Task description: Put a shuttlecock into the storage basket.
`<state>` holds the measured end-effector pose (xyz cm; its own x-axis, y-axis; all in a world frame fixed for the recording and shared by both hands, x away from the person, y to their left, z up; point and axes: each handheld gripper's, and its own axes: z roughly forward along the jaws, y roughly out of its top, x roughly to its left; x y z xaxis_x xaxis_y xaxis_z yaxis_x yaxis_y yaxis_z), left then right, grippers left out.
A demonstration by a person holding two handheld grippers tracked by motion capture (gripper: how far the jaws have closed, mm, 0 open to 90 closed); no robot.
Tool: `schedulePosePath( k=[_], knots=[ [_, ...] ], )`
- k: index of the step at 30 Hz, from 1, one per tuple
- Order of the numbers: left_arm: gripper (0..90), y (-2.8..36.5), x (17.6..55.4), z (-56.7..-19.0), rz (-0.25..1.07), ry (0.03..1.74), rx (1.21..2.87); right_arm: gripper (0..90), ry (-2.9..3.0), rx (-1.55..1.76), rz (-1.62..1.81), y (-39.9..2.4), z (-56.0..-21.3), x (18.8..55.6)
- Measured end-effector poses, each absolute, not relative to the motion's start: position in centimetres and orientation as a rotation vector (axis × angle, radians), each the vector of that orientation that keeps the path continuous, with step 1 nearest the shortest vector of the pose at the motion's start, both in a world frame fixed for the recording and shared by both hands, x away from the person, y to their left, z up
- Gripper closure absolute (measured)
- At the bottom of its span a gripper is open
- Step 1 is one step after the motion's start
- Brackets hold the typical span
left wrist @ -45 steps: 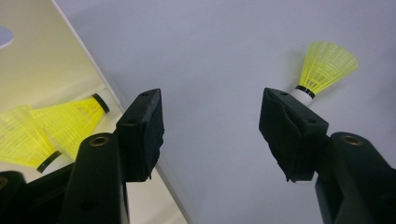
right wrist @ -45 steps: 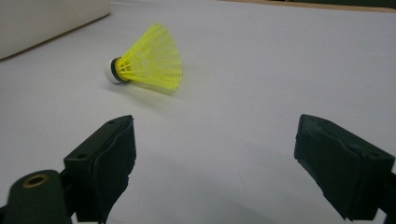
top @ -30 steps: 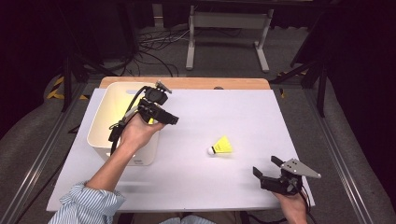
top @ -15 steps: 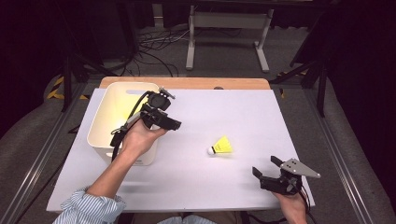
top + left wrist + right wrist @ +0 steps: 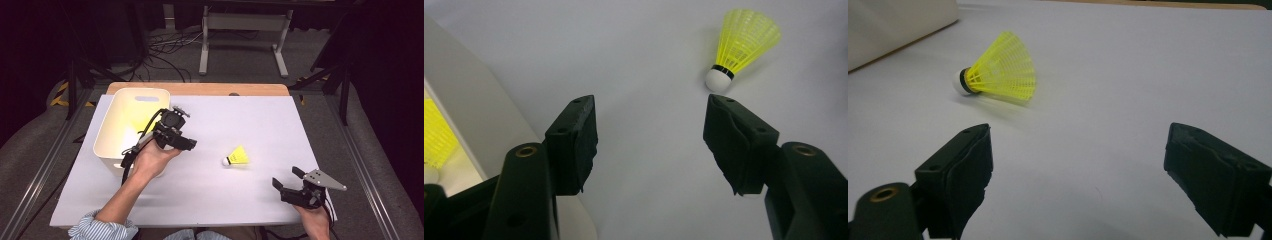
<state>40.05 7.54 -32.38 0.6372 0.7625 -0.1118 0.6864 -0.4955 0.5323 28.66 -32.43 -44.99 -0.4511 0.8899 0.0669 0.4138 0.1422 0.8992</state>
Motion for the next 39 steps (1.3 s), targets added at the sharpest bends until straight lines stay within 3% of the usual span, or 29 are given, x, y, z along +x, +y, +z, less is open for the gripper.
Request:
schedulePosePath(
  k=[20,39],
  knots=[
    [37.9,6.7,38.8,-34.1,0.167,1.116,2.316,21.4,2.08,1.289,1.237,-30.4,-43.7,30.5],
    [37.6,5.3,38.6,-35.4,0.154,1.098,2.336,35.3,2.2,1.304,1.178,-27.8,-43.0,33.1]
  ],
)
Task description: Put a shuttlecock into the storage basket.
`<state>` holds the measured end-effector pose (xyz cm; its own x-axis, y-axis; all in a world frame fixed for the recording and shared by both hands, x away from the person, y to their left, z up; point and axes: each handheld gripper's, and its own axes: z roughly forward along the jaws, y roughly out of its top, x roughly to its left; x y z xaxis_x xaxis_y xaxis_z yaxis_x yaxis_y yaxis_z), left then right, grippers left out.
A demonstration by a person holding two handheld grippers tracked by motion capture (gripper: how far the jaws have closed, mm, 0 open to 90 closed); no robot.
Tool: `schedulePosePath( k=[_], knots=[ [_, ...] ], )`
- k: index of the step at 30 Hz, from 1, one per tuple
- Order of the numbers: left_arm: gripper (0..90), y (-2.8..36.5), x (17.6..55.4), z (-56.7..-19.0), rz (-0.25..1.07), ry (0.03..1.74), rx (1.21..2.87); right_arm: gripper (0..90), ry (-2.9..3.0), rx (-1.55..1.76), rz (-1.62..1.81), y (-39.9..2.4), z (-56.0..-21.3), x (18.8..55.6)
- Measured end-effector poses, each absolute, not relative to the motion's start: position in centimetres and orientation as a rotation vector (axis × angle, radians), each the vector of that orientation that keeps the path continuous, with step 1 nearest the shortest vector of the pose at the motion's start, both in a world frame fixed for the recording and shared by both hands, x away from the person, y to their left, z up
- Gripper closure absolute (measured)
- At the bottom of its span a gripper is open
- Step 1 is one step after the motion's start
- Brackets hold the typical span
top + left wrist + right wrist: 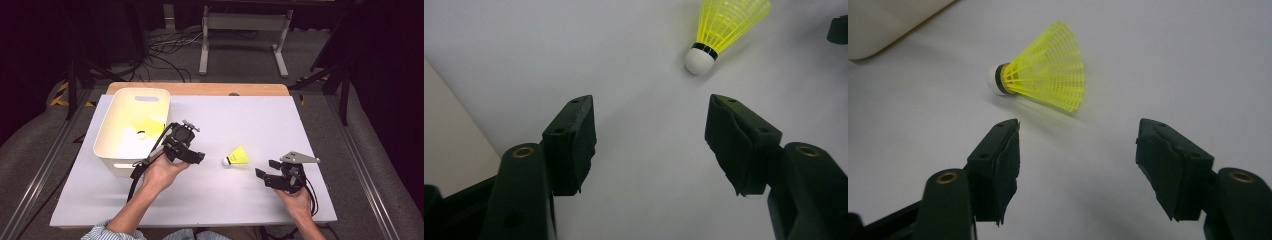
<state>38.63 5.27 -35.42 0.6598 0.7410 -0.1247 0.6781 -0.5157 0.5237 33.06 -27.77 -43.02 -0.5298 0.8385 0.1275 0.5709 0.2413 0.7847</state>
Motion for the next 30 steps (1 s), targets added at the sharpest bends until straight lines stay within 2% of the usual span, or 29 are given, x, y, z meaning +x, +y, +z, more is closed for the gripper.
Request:
schedulePosePath(
  k=[14,30],
  knots=[
    [36.2,4.4,38.4,-36.3,0.145,1.09,2.36,39.8,2.244,1.311,1.196,-26.2,-42.7,34.7],
    [35.3,3.7,38.4,-37.5,0.127,1.09,2.395,50.6,2.329,1.294,1.156,-23.9,-42.5,36.8]
  ],
)
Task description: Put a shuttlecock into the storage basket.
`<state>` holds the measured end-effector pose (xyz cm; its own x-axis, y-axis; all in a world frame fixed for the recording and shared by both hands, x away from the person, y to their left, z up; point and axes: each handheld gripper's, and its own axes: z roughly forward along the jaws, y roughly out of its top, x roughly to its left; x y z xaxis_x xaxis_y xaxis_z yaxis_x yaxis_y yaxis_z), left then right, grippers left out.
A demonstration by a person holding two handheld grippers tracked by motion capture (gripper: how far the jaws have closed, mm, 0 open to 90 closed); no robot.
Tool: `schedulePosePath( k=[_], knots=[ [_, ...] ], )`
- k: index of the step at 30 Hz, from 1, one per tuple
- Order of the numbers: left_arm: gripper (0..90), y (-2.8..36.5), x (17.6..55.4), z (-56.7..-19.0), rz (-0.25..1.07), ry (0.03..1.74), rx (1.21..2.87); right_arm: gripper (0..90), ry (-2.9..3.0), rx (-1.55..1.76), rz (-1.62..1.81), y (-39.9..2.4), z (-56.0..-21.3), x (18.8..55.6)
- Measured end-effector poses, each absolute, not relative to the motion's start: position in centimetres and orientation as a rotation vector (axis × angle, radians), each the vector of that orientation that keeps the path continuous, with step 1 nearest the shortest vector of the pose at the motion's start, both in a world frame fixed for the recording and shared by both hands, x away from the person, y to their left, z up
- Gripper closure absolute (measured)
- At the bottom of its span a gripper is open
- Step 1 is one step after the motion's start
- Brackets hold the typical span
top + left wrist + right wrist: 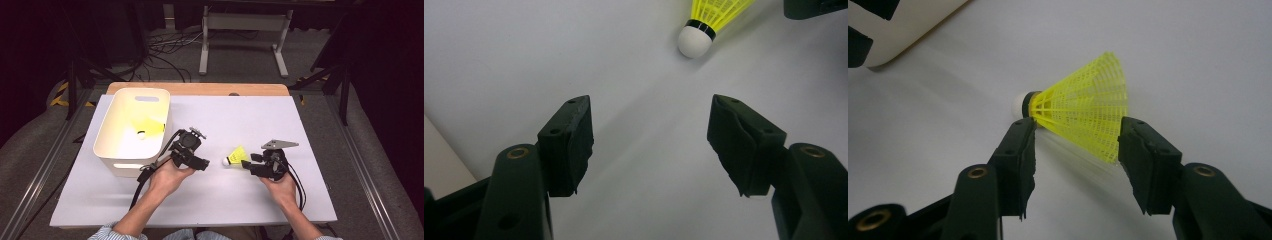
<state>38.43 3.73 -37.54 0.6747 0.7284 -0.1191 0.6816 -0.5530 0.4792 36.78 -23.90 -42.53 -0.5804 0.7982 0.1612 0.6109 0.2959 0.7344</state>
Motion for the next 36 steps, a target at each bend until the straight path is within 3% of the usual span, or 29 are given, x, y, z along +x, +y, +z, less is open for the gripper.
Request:
schedulePosePath(
  k=[14,30,36],
  knots=[
    [34.4,3.3,38.3,-38.3,0.126,1.081,2.428,61.3,2.352,1.295,1.147,-22.9,-42.4,38.1],
    [34.6,3.2,38.5,-39.1,0.129,1.083,2.463,86.6,2.449,1.263,1.149,-22.4,-42.6,38.4],
    [34.8,3.2,38.6,-39.1,0.122,1.079,2.459,89.3,2.478,1.249,1.189,-22.4,-42.5,38.3]
  ],
)
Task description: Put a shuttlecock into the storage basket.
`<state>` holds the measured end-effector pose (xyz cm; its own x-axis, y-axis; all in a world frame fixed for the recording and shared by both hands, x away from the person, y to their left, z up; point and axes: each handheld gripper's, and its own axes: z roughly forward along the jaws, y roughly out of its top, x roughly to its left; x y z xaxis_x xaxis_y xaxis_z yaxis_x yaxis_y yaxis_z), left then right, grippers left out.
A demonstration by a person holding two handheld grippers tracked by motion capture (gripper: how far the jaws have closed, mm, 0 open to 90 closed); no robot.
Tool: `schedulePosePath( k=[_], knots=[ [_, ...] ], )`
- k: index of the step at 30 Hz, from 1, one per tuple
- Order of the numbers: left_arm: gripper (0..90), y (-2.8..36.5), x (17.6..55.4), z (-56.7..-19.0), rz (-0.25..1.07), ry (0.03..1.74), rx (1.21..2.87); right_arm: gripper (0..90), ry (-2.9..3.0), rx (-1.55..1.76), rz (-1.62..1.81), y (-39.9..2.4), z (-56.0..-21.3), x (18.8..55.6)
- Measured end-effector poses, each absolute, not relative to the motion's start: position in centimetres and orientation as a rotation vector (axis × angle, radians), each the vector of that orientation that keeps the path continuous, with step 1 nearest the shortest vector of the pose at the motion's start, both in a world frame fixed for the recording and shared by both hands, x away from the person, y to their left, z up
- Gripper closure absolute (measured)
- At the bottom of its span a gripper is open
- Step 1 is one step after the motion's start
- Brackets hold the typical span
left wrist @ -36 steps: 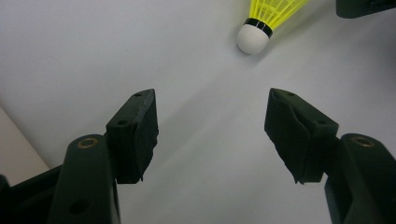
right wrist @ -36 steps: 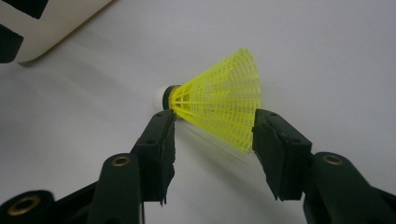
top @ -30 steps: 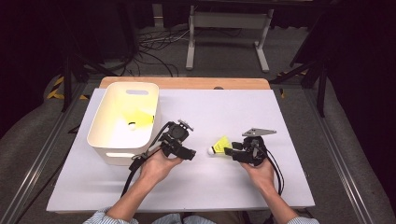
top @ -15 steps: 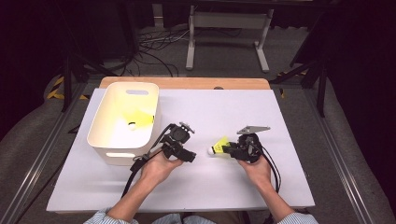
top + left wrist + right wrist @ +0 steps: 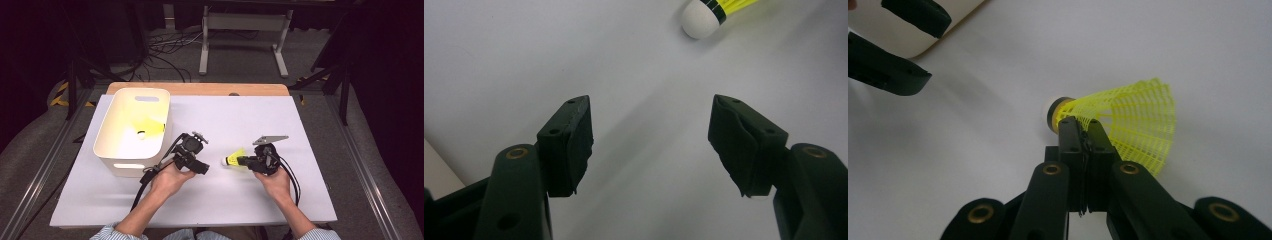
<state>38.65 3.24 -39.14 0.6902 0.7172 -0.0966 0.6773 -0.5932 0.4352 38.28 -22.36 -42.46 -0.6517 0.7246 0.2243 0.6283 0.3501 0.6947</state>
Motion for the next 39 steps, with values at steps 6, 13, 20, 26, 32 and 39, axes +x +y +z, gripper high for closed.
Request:
schedulePosePath(
  k=[6,13,20,26,32,39],
  knots=[
    [34.2,3.3,38.7,-39.1,0.117,1.065,2.449,89.8,2.501,1.222,1.206,-22.1,-42.2,38.2],
    [33.6,3.4,38.8,-39.0,0.12,1.053,2.453,89.8,2.516,1.197,1.226,-21.8,-41.7,38.1],
    [33.4,3.5,38.8,-39.0,0.125,1.045,2.452,89.8,2.537,1.165,1.255,-21.4,-41.1,37.8],
    [33.2,3.4,38.9,-39.0,0.122,1.035,2.458,89.9,2.554,1.144,1.276,-21.1,-40.8,37.7],
    [32.7,3.3,39.0,-39.2,0.127,1.022,2.479,89.8,2.58,1.132,1.318,-20.8,-40.6,37.7],
    [32.5,3.0,39.0,-39.5,0.126,0.996,2.498,89.8,2.597,1.121,1.341,-20.4,-40.4,37.6]
  ],
)
